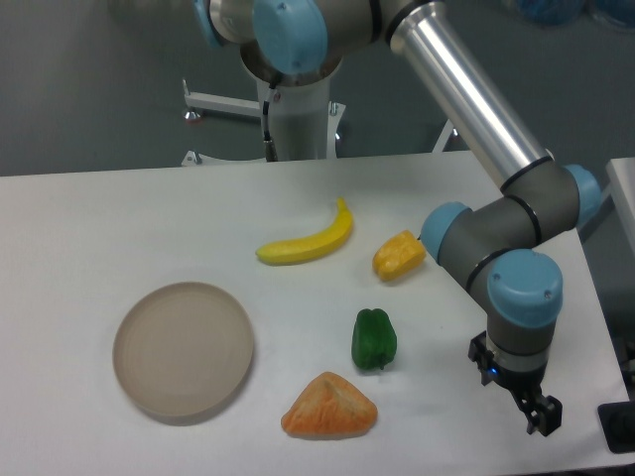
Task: Pick up the yellow pepper from the table
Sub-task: 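Move the gripper over the yellow pepper and lower toward it, then close the gripper fingers around the yellow pepper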
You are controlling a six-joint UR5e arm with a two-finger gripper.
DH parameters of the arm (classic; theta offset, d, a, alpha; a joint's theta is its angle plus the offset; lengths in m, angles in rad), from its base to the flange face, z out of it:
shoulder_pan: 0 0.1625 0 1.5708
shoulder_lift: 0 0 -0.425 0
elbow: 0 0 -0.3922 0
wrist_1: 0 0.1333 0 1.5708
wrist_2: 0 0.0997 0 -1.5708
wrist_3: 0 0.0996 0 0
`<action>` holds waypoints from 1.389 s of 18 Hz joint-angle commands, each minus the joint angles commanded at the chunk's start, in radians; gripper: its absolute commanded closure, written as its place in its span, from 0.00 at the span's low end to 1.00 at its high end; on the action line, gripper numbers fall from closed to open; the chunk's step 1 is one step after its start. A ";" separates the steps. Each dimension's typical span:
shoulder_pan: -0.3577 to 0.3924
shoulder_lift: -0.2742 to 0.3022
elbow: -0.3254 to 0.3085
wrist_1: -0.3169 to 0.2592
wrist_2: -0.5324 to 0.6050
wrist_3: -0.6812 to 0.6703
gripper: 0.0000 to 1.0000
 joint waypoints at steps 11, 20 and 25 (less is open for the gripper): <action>0.003 0.235 -0.284 -0.126 0.008 -0.008 0.00; -0.003 0.416 -0.591 -0.110 0.017 -0.077 0.00; -0.029 0.436 -0.661 -0.092 0.112 -0.078 0.00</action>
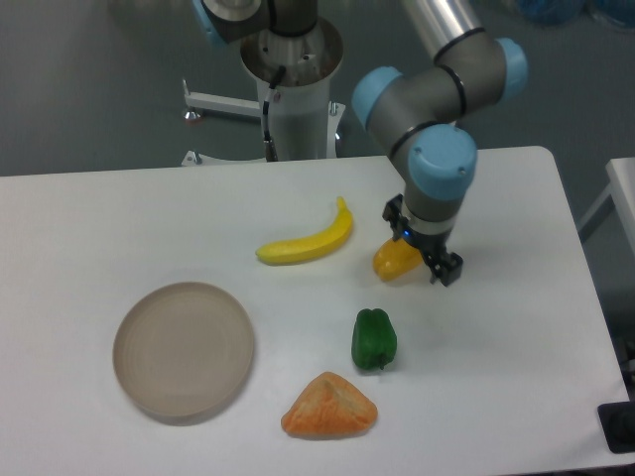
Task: Pick up the yellow pepper from the table
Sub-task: 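Close the gripper fingers around the yellow pepper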
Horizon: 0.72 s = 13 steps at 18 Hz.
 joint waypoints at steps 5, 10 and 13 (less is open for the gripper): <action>-0.017 -0.003 -0.015 0.034 0.022 0.000 0.00; -0.017 -0.008 -0.067 0.101 0.020 -0.006 0.00; -0.015 -0.008 -0.084 0.103 0.022 -0.009 0.00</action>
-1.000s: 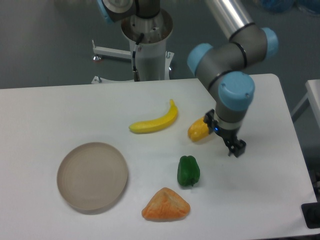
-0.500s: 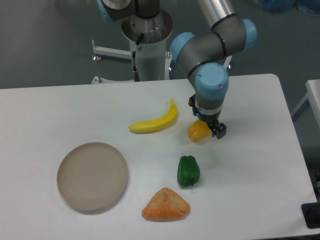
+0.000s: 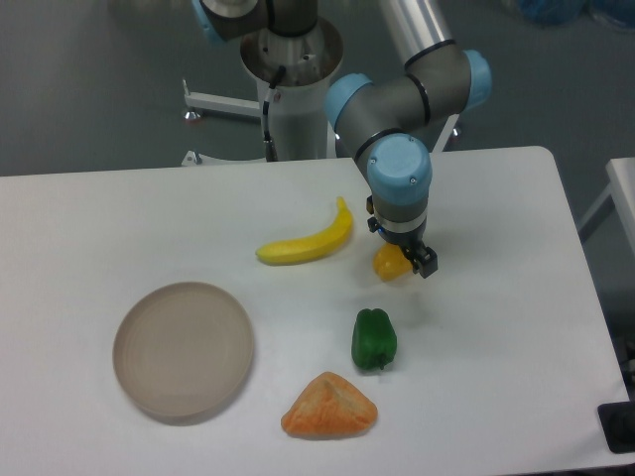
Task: Pick up the yellow pepper from the table
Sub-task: 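Close the gripper fingers around the yellow pepper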
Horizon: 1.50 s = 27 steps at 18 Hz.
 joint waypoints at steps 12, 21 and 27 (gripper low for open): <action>0.005 -0.003 -0.038 0.028 -0.002 0.000 0.17; 0.025 -0.011 -0.023 0.028 -0.005 0.003 0.46; 0.026 -0.009 0.027 0.021 -0.014 0.011 0.48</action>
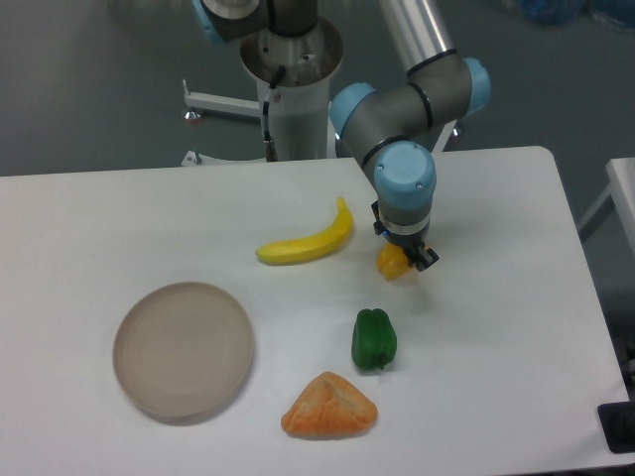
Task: Pick up the yellow pepper from the table
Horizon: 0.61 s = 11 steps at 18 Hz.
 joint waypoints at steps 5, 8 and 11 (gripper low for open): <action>-0.011 0.003 0.094 -0.008 -0.075 -0.006 0.48; -0.011 0.002 0.152 -0.009 -0.138 -0.006 0.48; -0.012 -0.005 0.175 -0.008 -0.164 -0.006 0.48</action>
